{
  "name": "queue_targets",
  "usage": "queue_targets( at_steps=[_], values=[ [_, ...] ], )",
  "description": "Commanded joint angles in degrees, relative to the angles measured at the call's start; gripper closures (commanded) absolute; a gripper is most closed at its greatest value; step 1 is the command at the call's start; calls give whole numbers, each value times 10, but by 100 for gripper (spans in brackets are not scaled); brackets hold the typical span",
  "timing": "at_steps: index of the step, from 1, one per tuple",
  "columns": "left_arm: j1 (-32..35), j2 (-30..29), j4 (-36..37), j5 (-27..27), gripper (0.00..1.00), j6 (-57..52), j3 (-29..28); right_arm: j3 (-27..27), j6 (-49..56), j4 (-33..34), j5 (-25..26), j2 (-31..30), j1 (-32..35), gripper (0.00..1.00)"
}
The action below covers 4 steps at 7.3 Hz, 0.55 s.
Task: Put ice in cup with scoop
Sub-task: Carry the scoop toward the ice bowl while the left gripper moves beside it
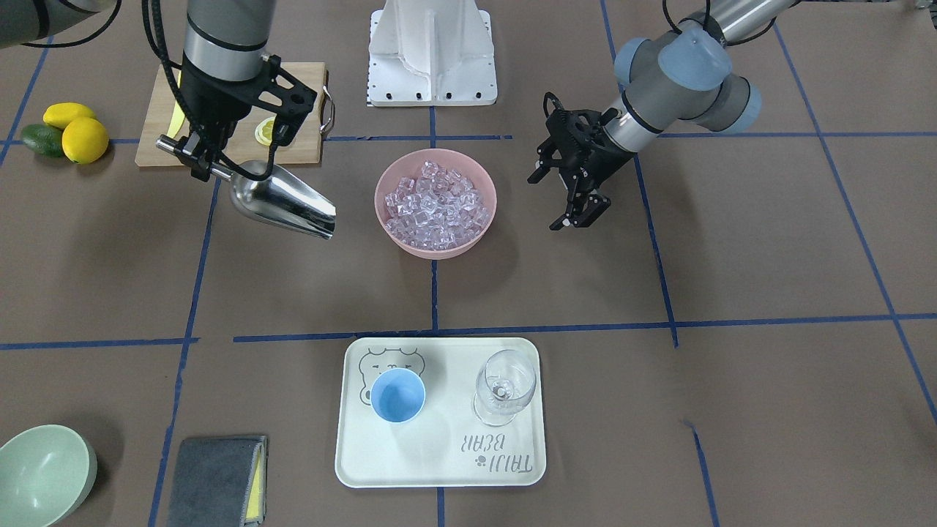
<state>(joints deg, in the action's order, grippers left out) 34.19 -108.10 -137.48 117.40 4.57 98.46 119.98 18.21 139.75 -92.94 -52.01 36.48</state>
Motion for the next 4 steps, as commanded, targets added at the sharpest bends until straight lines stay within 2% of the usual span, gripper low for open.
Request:
queue_targets(
  at_steps=[1,4],
  values=[
    [-13,-24,-6,66,0,-73,-32,-11,16,18,0,26,-3,100],
    [-14,-79,-33,56,0,-76,-107,-16,30,35,-4,39,-8,100]
  ],
)
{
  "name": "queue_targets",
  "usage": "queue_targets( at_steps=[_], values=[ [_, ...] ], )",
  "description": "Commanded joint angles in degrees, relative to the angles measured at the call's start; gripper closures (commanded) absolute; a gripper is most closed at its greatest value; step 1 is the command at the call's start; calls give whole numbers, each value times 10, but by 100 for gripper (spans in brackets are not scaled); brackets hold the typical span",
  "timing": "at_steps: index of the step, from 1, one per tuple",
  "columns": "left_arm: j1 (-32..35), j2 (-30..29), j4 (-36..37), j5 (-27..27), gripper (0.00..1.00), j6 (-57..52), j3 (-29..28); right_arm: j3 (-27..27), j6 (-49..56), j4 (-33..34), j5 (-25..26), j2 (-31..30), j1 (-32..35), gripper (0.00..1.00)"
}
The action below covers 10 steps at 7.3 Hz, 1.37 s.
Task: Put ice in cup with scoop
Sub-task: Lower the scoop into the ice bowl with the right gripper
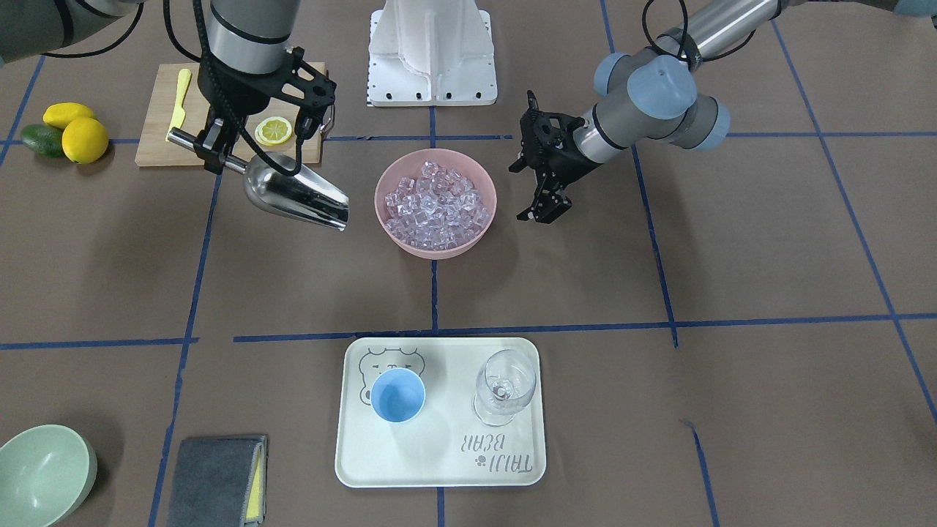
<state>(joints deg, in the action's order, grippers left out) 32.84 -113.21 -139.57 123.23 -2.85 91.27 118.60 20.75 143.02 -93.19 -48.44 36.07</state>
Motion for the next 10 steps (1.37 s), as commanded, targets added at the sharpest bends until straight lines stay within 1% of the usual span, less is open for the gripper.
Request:
queue_targets(
  at_steps=[1,3,4,5,6,7,8,9,10],
  values=[
    [0,-32,-23,-14,0,0,-49,0,4,2,-1,5,-13,100],
    [-1,-32,-29,-16,0,0,-50,-2,5,5,1,5,-34,100],
    [-1,-32,-30,-16,0,0,-51,-12,6,28,5,22,-44,100],
    [-1,-32,-40,-16,0,2,-53,-34,6,44,6,46,-46,100],
    [-1,-32,-51,-16,0,3,-58,-67,7,53,6,75,-50,100],
    [-1,-32,-52,-16,0,3,-58,-99,16,82,12,107,-57,100],
    [-1,-31,-59,-16,0,3,-59,-119,35,107,23,138,-63,100],
    [-1,-29,-76,-16,0,4,-64,-168,35,120,24,165,-71,100],
    [-1,-28,-85,-17,0,4,-68,-234,35,122,34,198,-72,100]
  ],
)
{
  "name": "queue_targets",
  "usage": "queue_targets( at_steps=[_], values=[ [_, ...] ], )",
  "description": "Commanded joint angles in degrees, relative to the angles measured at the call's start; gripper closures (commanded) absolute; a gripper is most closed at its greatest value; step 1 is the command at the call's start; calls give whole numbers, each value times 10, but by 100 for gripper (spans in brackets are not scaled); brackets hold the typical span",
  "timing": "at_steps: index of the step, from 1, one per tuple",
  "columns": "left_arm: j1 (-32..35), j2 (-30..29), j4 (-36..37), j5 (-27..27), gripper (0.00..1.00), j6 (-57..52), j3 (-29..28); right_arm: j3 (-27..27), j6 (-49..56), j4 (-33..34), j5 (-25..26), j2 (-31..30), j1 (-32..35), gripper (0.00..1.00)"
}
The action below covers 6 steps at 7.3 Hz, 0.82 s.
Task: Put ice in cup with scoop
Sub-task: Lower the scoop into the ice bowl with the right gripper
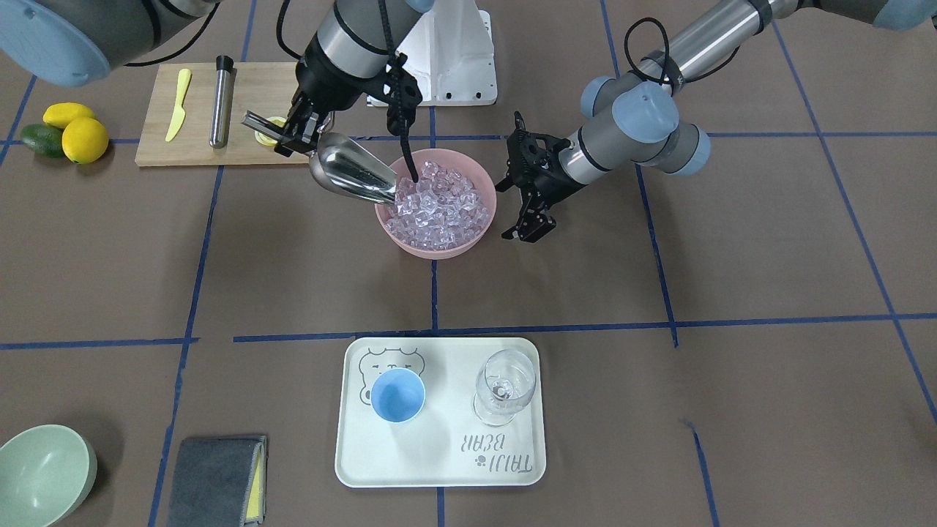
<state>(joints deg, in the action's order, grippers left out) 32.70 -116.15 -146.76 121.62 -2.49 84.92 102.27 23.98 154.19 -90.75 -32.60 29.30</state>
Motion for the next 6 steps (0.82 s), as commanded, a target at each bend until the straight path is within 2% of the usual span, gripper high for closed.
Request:
queue_targets(
  at_steps=[1,3,6],
  values=[
    [-1,0,-14,0,0,0,-9,-107,3,17,21,63,-9,100],
    [-2,0,-14,0,0,0,-11,-114,3,51,37,66,-14,100],
    [-3,0,-25,0,0,1,-16,-115,-3,63,51,65,-30,100]
  ],
)
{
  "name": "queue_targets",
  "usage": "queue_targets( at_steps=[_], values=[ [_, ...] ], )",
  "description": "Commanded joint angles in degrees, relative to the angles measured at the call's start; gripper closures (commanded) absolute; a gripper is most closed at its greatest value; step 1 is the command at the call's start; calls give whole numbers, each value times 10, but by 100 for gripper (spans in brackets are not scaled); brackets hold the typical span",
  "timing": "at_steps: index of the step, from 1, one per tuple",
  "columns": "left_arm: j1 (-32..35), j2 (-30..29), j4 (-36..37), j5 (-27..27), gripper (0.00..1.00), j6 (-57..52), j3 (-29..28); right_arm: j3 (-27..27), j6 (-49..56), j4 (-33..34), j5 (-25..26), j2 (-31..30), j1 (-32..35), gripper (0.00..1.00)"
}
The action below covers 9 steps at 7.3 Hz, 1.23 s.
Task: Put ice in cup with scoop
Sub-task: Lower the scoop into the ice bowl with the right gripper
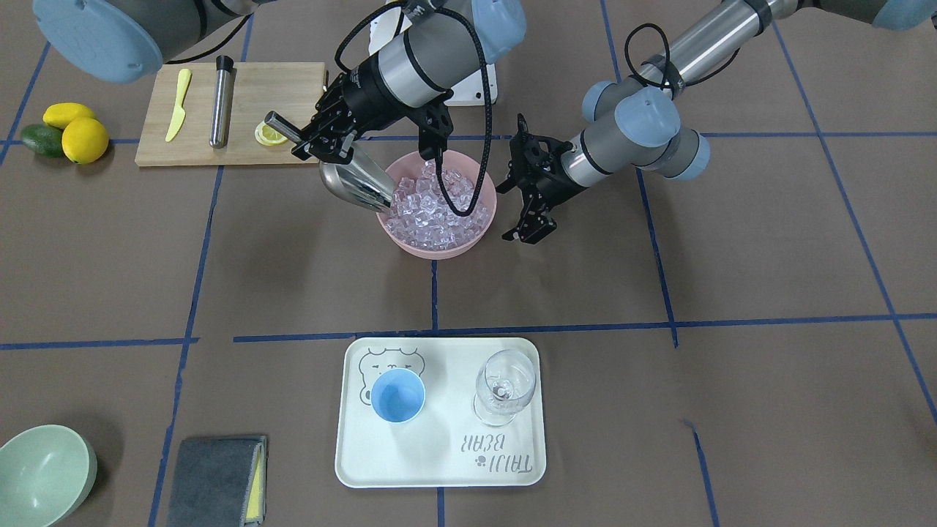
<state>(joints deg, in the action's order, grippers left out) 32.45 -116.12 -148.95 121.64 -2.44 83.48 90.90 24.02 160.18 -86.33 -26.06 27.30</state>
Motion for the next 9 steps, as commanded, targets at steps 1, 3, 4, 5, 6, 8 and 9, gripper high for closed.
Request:
queue_targets(
  at_steps=[1,3,4,5,6,8,9],
  values=[
    [0,1,-4,0,0,1,-2,-5,-5,3,17,0,-21,100],
    [0,2,-4,0,0,1,-2,-13,-5,3,23,1,-23,100],
    [0,2,-5,0,0,1,-2,-15,-5,9,26,4,-23,100],
    [0,3,-8,0,0,0,-2,-16,-5,10,26,4,-24,100],
    [0,4,-12,0,0,0,-2,-16,-5,10,27,4,-28,100],
    [0,4,-13,0,0,1,-2,-25,-7,10,27,5,-32,100],
    [0,4,-13,0,0,1,-2,-27,-8,8,32,5,-35,100]
  ],
)
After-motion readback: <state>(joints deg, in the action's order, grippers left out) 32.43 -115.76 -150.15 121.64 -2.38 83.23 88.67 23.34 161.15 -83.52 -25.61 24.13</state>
